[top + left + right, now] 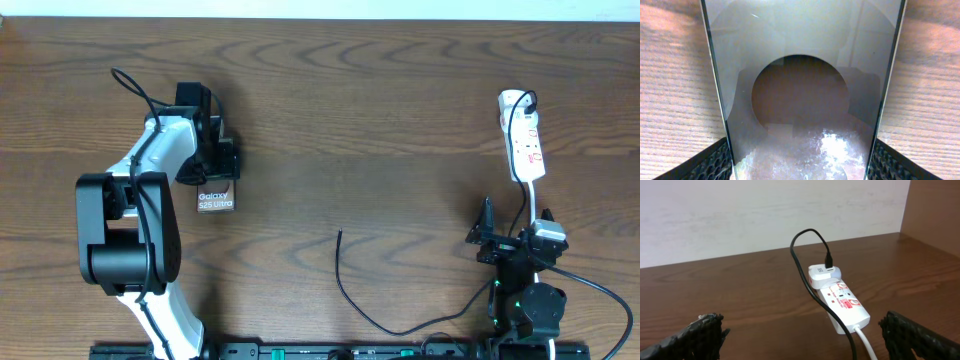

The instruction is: Plug charger to phone and switch on socket

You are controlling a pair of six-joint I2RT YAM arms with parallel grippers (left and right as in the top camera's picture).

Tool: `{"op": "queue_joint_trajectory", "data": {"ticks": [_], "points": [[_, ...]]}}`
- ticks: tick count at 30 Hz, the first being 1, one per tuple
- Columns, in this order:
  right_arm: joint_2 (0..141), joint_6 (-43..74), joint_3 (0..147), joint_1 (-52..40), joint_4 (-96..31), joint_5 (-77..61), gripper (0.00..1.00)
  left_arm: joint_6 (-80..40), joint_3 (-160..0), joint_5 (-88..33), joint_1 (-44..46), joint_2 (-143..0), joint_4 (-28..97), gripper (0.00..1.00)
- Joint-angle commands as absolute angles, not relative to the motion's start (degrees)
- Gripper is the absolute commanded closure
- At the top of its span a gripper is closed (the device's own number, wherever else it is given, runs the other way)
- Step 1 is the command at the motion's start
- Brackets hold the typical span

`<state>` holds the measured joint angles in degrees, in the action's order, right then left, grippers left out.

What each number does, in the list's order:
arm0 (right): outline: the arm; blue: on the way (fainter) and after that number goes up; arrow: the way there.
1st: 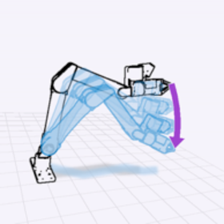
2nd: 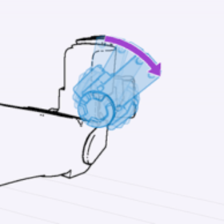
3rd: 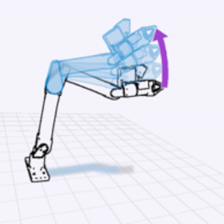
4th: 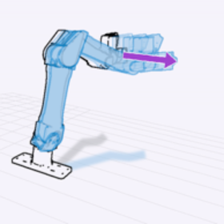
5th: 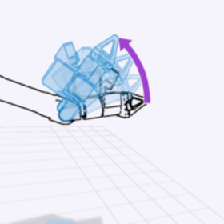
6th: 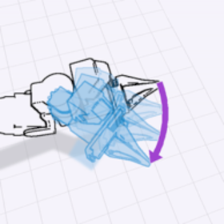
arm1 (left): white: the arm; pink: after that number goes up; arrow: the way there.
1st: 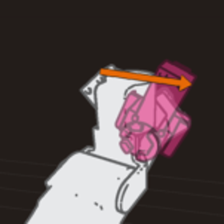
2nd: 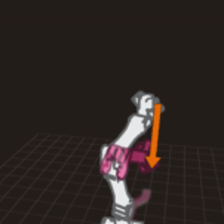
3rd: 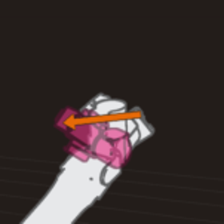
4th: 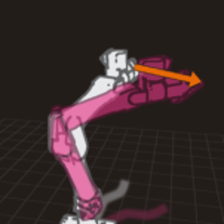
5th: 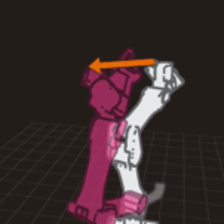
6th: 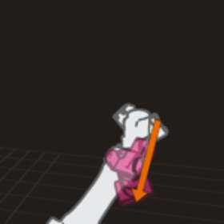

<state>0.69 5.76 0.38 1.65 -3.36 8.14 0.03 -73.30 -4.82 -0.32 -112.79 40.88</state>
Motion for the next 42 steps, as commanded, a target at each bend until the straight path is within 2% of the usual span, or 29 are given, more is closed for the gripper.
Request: {"op": "queue_joint_trajectory", "data": {"ticks": [1,11,22,32,42], "points": [[0.38,5.06,0.32,1.89,-3.62,7.99,0.01,0.16,-75.75,-5.54,-0.4,-112.27,41.15,0.92],[0.38,5.06,0.32,1.89,-3.6,7.99,0.01,-0.1,-76.86,-5.58,-0.4,-112.27,41.67,0.93],[0.38,5.06,0.32,1.89,-3.62,7.99,0.01,-2.24,-84.53,-12.95,-0.4,-112.27,47.94,0.93],[0.38,5.06,0.32,1.89,-3.6,7.99,0.01,-5.96,-88.95,-30.7,-0.4,-112.27,51.96,0.93],[0.38,5.06,0.32,1.89,-3.62,7.99,0.01,-19.35,-89.08,-48.25,-0.58,-112.27,51.07,0.92]]}}
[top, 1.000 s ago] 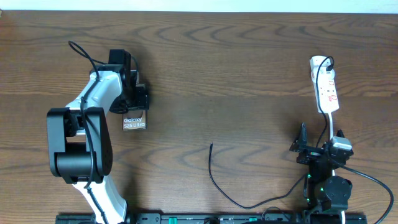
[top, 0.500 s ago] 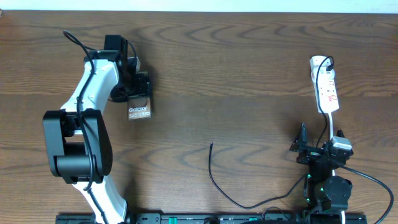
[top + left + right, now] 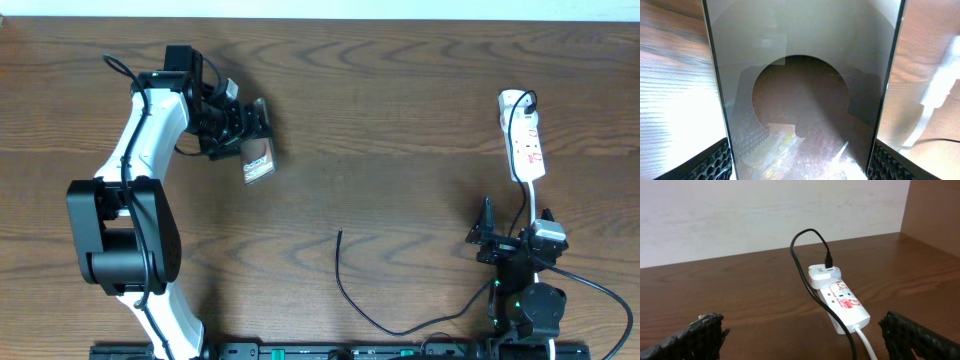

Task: Plug charger to phone and switch on socket
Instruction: 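Lift the phone and rotate it upright toward the table center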

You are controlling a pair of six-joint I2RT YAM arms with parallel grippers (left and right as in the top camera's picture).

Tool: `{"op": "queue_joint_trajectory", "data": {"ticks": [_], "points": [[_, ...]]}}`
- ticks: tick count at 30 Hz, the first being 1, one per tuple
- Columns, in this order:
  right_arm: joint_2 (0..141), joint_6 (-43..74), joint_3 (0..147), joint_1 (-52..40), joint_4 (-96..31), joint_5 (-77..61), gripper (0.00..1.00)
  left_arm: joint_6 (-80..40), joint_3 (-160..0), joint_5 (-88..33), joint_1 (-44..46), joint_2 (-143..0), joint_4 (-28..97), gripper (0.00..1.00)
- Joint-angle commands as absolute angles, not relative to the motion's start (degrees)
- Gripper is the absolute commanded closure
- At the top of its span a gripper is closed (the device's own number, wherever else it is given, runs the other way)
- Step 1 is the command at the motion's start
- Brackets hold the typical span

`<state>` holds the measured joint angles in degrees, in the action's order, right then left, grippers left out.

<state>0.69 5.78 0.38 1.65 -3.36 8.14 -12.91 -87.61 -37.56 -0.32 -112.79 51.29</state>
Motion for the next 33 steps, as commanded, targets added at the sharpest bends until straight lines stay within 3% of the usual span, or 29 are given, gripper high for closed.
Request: {"op": "queue_joint_trajectory", "data": {"ticks": [1,14,33], "points": [[0.38,5.06,0.32,1.89,-3.6,7.99,0.01,-20.38,-89.08,-50.33,-0.56,-112.27,50.72,0.93],[0.38,5.06,0.32,1.89,-3.62,7.99,0.01,-36.56,-89.08,-74.19,-0.56,-112.27,42.68,0.93],[0.38,5.06,0.32,1.89,-3.6,7.99,0.01,-47.51,-89.08,-80.44,-0.56,-112.27,33.5,0.93]]}}
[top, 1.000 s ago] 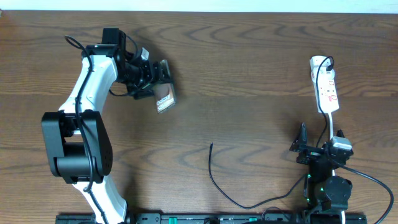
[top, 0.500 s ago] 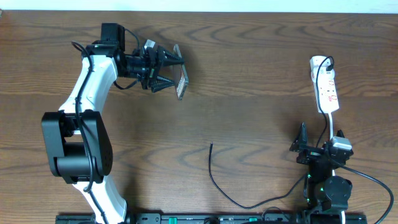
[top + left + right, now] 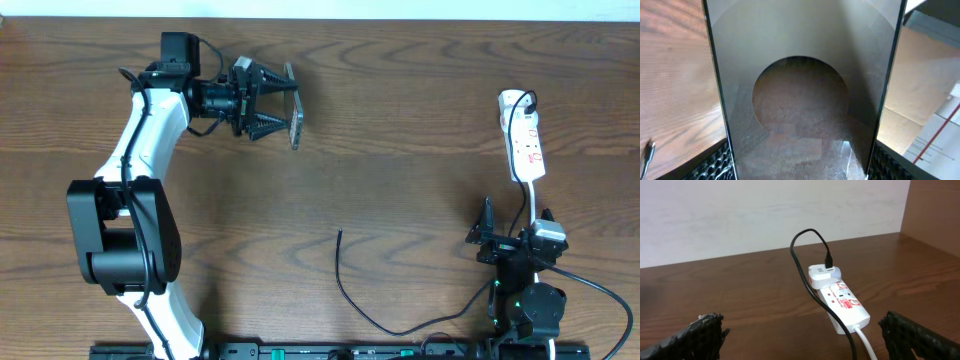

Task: Plug charger to phone and switch on socket
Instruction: 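Lift the phone and rotate it upright toward the table center, then hold the phone raised with the left gripper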

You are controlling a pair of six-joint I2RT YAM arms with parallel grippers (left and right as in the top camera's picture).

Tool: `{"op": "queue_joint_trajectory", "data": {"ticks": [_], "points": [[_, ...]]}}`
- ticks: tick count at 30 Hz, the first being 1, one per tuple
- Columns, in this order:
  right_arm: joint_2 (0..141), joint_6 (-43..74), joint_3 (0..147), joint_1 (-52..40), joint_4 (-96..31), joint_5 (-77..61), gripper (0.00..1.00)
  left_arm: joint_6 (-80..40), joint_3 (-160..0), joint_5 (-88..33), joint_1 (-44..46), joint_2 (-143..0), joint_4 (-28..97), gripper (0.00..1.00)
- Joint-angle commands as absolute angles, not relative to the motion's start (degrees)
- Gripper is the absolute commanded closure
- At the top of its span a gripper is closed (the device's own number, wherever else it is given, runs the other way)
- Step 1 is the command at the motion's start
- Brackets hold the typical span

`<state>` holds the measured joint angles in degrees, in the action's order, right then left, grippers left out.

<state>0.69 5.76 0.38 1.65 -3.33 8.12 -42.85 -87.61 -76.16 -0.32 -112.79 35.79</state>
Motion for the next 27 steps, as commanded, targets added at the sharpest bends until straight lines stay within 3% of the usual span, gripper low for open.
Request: {"op": "queue_joint_trajectory", "data": {"ticks": [1,27], "points": [[0.38,5.06,0.32,1.89,-3.6,7.99,0.01,-49.08,-89.08,-80.44,-0.56,-112.27,31.81,0.93],[0.38,5.06,0.32,1.89,-3.62,7.99,0.01,-51.77,-89.08,-81.89,-0.69,-112.27,28.97,0.93]]}}
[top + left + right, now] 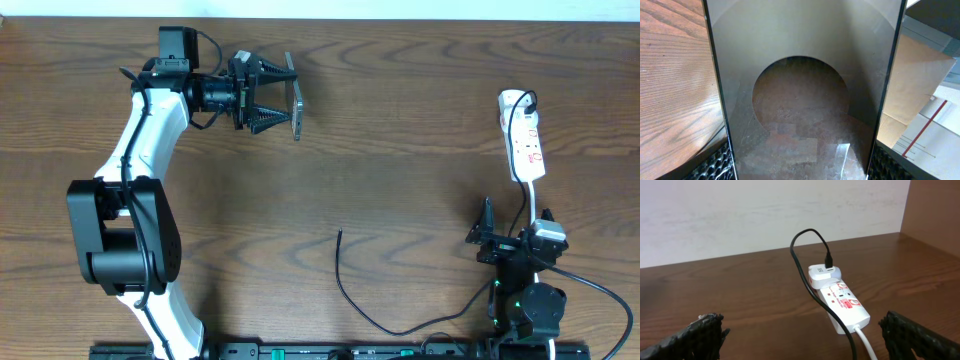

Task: Plug charger to phone and switch on socket
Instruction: 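Hold the phone raised with the left gripper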

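Note:
My left gripper [268, 95] is shut on the phone [294, 95], held off the table at the far left and seen edge-on from overhead. In the left wrist view the phone's glossy face [800, 90] fills the frame between the fingers [715, 165]. A white power strip [524, 145] lies at the far right with a white adapter [822, 274] plugged in. From the adapter a black cable [801, 275] runs off; its free plug end [339, 234] lies on the table near the middle. My right gripper [810, 347] stands open and empty near the strip.
The cable loops along the front edge [375, 322] toward the right arm's base [525, 300]. The strip's white cord [865, 340] runs toward my right gripper. A pale wall [765, 215] backs the brown wooden table [400, 150].
The left gripper has shifted the phone slightly farther and to the right, and it now stands more squarely edge-on. The right arm, cable and strip have not moved.
At first the left gripper held the phone low at the left, its labelled face up. Then the phone was higher and farther back, tilted. Later it was at the far left turned edge-on, where it stays. The right gripper has stayed open and still throughout.

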You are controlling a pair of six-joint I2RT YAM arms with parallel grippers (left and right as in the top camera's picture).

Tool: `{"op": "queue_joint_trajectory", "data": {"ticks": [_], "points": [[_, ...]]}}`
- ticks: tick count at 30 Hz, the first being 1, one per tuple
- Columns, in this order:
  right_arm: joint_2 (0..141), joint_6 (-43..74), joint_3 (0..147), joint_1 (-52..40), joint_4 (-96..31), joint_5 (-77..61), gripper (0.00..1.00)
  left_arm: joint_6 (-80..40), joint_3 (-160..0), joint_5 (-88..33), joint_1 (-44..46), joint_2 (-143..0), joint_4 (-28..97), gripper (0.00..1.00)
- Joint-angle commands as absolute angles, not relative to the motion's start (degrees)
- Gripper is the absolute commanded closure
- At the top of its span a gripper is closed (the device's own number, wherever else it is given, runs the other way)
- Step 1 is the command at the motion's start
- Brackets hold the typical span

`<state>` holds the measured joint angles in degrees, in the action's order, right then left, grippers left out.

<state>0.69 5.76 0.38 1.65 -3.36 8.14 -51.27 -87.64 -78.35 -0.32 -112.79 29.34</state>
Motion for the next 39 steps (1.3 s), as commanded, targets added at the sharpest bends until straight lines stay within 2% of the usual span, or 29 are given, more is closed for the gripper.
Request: {"op": "queue_joint_trajectory", "data": {"ticks": [1,26,39], "points": [[0.38,5.06,0.32,1.89,-3.6,7.99,0.01,-51.77,-89.08,-81.91,-0.69,-112.27,28.99,0.92],[0.38,5.06,0.32,1.89,-3.6,7.99,0.01,-51.99,-89.08,-81.89,-0.69,-112.27,28.99,0.93],[0.38,5.06,0.32,1.89,-3.6,7.99,0.01,-61.91,-89.08,-84.95,-0.69,-112.27,25.82,0.93]]}}
